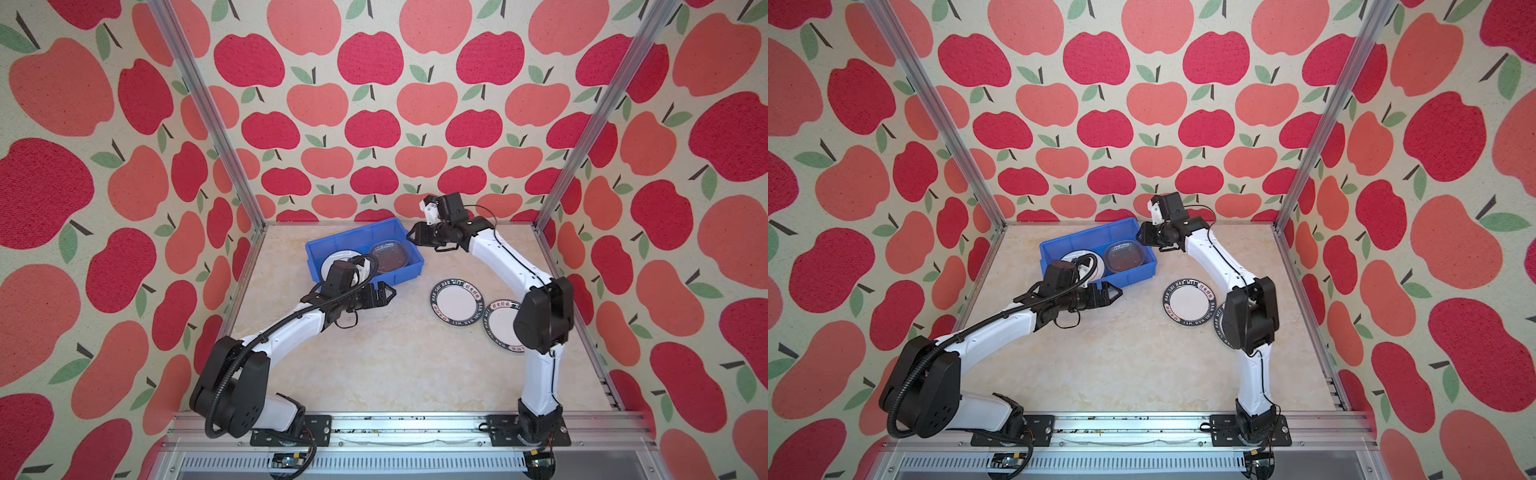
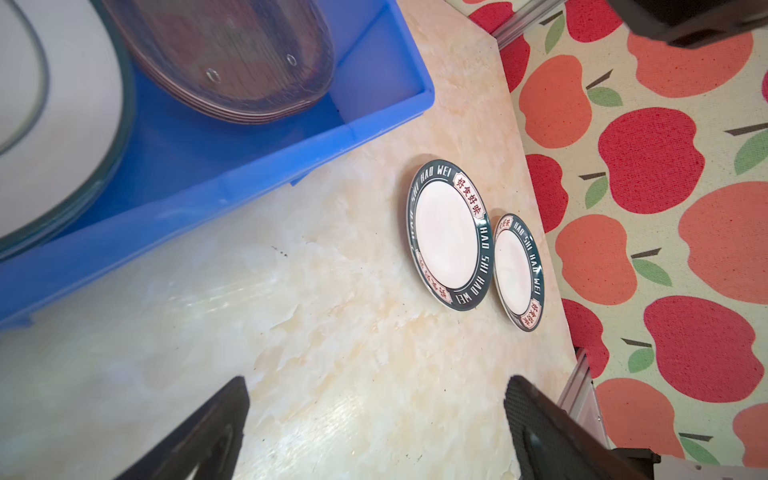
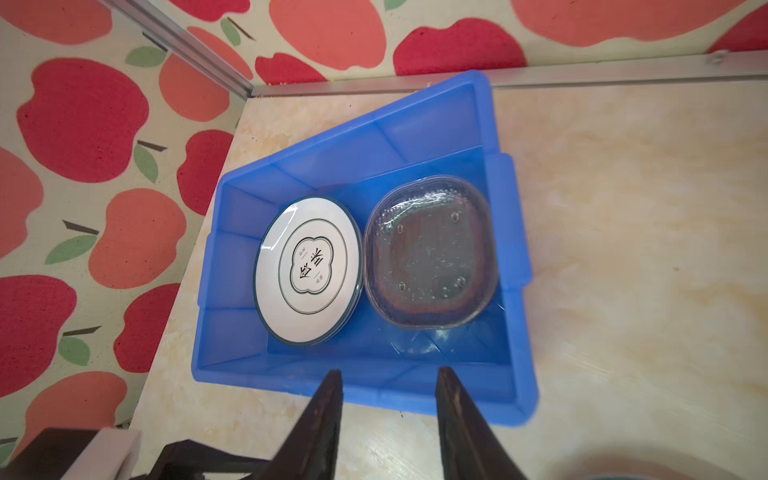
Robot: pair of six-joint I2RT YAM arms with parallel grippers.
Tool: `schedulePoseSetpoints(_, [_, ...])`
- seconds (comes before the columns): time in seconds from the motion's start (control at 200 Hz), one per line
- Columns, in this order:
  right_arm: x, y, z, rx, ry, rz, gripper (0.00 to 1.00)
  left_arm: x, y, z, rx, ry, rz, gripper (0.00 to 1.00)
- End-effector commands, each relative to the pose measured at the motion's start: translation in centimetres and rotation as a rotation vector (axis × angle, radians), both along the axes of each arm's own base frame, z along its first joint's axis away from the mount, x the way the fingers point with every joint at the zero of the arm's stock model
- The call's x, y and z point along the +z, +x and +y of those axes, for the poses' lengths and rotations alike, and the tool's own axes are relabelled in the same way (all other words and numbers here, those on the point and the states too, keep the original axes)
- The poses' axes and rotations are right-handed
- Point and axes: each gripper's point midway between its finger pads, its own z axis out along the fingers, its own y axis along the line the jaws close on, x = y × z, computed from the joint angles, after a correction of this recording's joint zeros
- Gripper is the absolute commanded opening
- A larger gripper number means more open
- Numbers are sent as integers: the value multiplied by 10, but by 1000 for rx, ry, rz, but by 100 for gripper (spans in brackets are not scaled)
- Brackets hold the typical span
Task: Place the plates into the plastic bin on the countertop
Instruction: 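Move both grippers toward the remaining green-rimmed plates on the table, then grasp the nearer green-rimmed plate edge with left gripper while right gripper approaches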
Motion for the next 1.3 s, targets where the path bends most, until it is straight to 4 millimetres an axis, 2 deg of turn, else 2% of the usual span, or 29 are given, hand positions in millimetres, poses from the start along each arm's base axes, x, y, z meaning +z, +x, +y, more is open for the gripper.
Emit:
schedulePoseSetpoints(0.0, [9,-14,-46,-26,44,-39,41,11,9,-30,-75,-23,-69,96])
schedulePoseSetpoints(0.1, [-8,-28,-99,-80,8,-2,44,1,12,-53,-111,-30,-56,93])
schedulePoseSetpoints(0.19, [-24,-35,-137,-136,-37,24,54,-6,14,-72,-142,-42,-43,91])
schedulePoseSetpoints(0.26, [-32,-36,-163,-192,-45,33,57,-14,16,-85,-166,-43,-26,89])
schedulePoseSetpoints(0.44, [-63,-34,-206,-291,15,78,52,-27,26,-115,-214,-52,-1,82])
schedulePoseSetpoints(0.595, [-98,-35,-216,-311,17,147,46,-41,35,-128,-241,-49,22,74])
schedulePoseSetpoints(0.84, [-140,-37,-213,-294,21,232,41,-69,42,-140,-272,-31,90,55])
schedulePoseSetpoints(1.116, [-165,-42,-208,-277,41,288,40,-103,43,-147,-281,45,156,52])
schedulePoseSetpoints(1.296, [-180,-47,-210,-264,15,323,40,-113,44,-153,-291,50,180,50])
